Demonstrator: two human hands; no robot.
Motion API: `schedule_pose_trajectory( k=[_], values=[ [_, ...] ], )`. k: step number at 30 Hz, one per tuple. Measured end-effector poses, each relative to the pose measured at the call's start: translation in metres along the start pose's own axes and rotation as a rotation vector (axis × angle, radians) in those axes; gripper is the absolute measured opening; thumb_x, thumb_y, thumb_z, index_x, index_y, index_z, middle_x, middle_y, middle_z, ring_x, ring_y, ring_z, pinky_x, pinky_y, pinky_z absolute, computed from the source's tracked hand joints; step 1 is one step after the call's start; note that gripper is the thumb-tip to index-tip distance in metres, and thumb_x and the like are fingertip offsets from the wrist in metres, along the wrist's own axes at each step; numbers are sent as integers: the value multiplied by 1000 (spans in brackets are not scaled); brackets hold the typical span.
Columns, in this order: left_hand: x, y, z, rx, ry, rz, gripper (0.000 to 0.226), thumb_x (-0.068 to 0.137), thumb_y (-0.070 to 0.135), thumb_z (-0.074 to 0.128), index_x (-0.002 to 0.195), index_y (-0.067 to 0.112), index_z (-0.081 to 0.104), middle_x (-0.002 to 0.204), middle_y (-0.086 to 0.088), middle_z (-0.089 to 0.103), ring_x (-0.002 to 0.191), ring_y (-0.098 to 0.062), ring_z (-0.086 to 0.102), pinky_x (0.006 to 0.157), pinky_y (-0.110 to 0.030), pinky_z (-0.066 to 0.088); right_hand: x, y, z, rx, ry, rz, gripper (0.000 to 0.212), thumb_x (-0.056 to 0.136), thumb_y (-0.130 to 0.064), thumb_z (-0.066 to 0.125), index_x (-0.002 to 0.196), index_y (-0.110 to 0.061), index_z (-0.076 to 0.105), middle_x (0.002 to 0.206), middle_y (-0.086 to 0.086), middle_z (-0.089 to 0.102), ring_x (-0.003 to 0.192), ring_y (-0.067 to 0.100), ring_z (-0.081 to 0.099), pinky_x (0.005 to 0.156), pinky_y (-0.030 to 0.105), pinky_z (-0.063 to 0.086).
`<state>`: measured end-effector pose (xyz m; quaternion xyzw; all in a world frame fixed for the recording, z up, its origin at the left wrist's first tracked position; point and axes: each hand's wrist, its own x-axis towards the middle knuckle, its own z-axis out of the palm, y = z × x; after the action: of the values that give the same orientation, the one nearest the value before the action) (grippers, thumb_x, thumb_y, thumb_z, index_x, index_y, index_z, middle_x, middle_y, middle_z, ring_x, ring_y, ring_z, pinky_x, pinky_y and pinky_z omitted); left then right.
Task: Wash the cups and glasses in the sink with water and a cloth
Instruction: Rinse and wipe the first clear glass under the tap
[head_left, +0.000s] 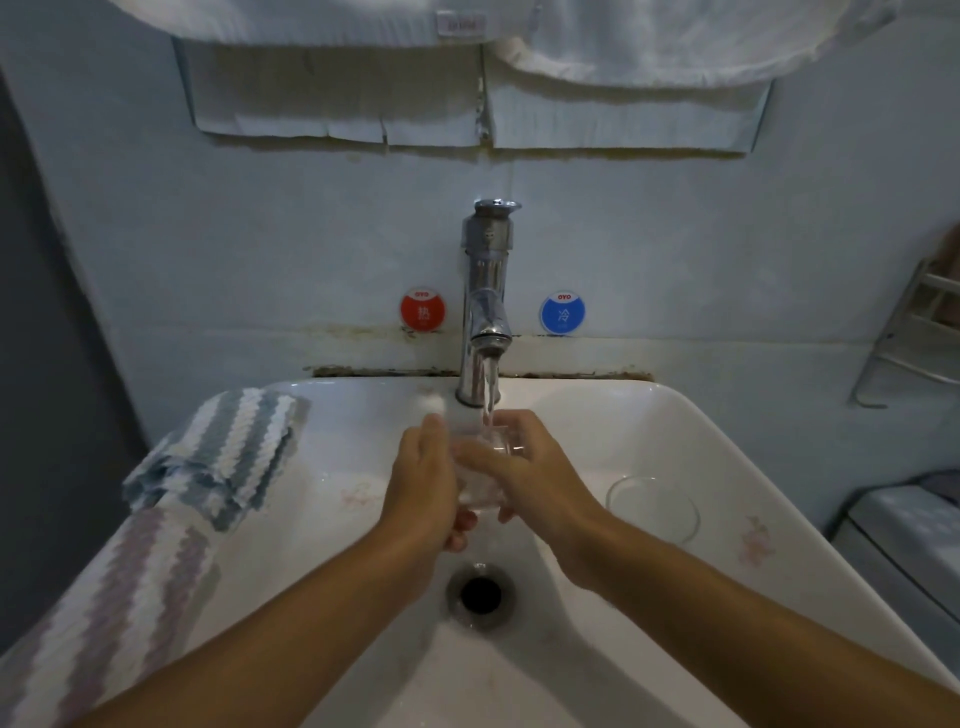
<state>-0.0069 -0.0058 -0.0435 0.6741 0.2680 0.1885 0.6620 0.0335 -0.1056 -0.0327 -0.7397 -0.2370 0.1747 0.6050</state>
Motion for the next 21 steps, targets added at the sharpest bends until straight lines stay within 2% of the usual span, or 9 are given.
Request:
schedule_pose_trajectory(
  k=[3,7,10,12,14,17,19,21],
  values=[
    [0,1,-1,16,-25,-8,39,103,51,27,118,22,49,86,-7,62,57,-18,53,48,-28,41,3,1,0,-1,66,-8,18,100,-42,48,113,-30,53,104,-5,61,88,13,63,64,23,47],
    [-7,2,7,89,-116,112,31,99,48,45,122,27,44,99,-7,62,70,-20,59,49,-24,45,10,4,-6,-5,204,47,30,106,-34,32,103,-18,56,97,9,65,78,22,64,57,25,48],
    [-8,1,13,125,-150,154,29,100,47,43,126,34,40,111,-9,59,72,-16,58,44,-18,42,10,2,-12,30,204,114,37,107,-38,27,105,-15,57,97,12,66,84,28,68,60,26,50],
    [-6,2,12,95,-127,105,26,103,47,36,121,31,44,101,-11,62,63,-15,53,41,-20,39,6,-2,-12,55,153,154,36,105,-44,33,107,-17,57,95,6,65,80,22,66,64,26,51],
    [-3,3,8,86,-88,43,33,103,50,28,119,26,47,95,-11,62,59,-17,50,42,-22,37,1,-3,-9,64,82,134,31,97,-50,50,112,-23,54,98,-1,63,83,16,65,67,27,53],
    [-2,2,1,62,-65,-53,45,103,54,21,121,23,48,93,-11,60,57,-16,48,44,-23,38,0,-2,-1,95,15,81,45,87,-45,69,122,-32,44,104,-8,61,89,14,65,69,28,55],
    [-2,1,-2,47,-78,-95,52,101,59,19,123,22,49,95,-15,62,56,-15,48,45,-23,38,1,0,3,100,37,39,41,88,-41,69,121,-35,44,104,-8,63,88,15,68,70,29,58],
    [0,1,-1,41,-100,-86,50,102,58,22,124,23,50,100,-17,66,55,-16,52,45,-23,40,2,1,2,95,97,20,24,94,-39,62,114,-32,51,105,-5,62,88,16,67,67,27,59]
  ],
)
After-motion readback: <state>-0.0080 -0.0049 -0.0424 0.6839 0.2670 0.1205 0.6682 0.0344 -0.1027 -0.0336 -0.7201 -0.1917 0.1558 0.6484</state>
